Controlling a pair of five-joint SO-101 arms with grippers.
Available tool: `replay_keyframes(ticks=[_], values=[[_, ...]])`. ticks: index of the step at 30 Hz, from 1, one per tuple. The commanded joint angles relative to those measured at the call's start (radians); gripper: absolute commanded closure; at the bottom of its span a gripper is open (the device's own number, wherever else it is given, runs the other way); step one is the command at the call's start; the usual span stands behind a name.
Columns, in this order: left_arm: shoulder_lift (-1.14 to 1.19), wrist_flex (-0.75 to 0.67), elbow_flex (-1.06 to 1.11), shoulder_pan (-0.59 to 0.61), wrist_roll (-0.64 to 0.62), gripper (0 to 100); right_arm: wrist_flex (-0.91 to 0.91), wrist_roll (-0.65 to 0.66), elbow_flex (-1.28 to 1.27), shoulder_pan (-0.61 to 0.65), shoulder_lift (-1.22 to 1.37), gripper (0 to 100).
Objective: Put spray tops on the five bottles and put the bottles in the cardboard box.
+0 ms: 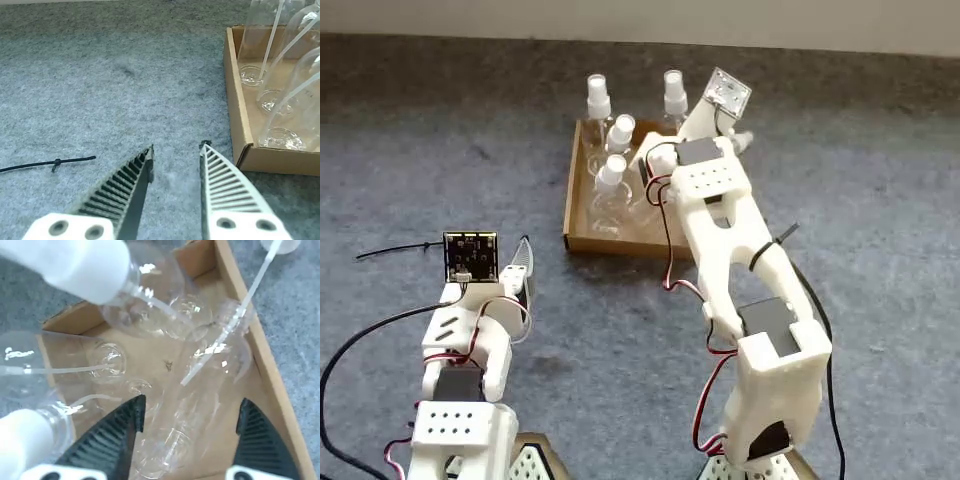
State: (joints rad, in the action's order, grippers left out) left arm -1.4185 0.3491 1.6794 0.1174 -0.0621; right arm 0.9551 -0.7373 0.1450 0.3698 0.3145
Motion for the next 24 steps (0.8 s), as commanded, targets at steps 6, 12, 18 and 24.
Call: replay_keyframes(ticks=[6,12,18,24], values=[[-0.018,0.005,0.025,0.015,0.005,85,-0.016,0.002,0.054,-0.002,-0.012,74.5],[-0.016,0.005,0.025,0.015,0.005,85,-0.016,0.002,0.054,-0.002,-0.012,74.5],[-0.015,0.005,0.025,0.015,0.005,85,-0.016,0.002,0.053,-0.025,-0.012,74.5],[-0.015,0.005,0.025,0.015,0.005,85,-0.019,0.002,0.053,-0.027,-0.012,74.5]])
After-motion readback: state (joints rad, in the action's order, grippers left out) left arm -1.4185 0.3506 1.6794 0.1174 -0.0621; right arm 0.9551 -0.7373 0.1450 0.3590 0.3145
